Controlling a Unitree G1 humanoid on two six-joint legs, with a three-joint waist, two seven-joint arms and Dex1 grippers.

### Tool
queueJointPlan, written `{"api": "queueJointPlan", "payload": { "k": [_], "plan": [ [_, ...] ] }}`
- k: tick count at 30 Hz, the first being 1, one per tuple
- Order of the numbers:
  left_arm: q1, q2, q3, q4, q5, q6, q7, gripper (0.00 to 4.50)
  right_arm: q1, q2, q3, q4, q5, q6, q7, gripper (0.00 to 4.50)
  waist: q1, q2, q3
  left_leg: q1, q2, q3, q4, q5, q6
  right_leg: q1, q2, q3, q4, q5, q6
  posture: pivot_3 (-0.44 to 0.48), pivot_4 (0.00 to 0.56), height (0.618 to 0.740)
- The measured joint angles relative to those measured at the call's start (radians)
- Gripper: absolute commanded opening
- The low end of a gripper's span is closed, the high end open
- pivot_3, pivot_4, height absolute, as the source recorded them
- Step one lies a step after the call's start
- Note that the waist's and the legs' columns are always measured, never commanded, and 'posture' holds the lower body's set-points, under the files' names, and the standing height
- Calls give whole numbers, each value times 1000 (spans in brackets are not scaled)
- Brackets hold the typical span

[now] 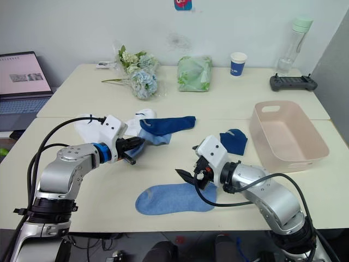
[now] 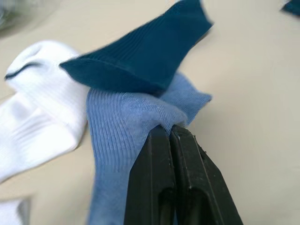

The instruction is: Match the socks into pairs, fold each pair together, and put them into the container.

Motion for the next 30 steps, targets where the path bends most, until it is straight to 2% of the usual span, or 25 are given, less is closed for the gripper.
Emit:
{"api": "queueJointPlan", "payload": {
  "k": [6, 10, 18, 30],
  "plan": [
    [-11, -33, -38, -92, -50, 81, 0, 17, 1, -2, 0, 0, -2, -3, 4, 4500, 0, 0, 0, 0, 0, 0, 0, 0, 0, 0, 0, 0, 0, 0, 0, 0, 150, 740],
    [-103, -41, -48, -93, -67, 94, -5, 17, 8, -3, 0, 0, -7, -6, 4, 4500, 1, -1, 0, 0, 0, 0, 0, 0, 0, 1, 0, -1, 0, 0, 0, 0, 150, 740],
    [-326, 1, -42, 117, -27, -43, -21, 17, 13, -5, 0, 0, -8, -7, 4, 4500, -3, -1, 0, 1, 0, 1, 0, 0, 0, 0, 1, -1, -1, 0, 0, 0, 150, 740],
    [-325, -47, -93, 2, -145, -5, -157, 17, 22, -35, -5, -10, -7, -5, 11, 4500, 0, -1, 1, 0, 0, 0, 1, 1, -2, 1, 1, 0, 0, 0, 0, 0, 150, 740]
  ]
}}
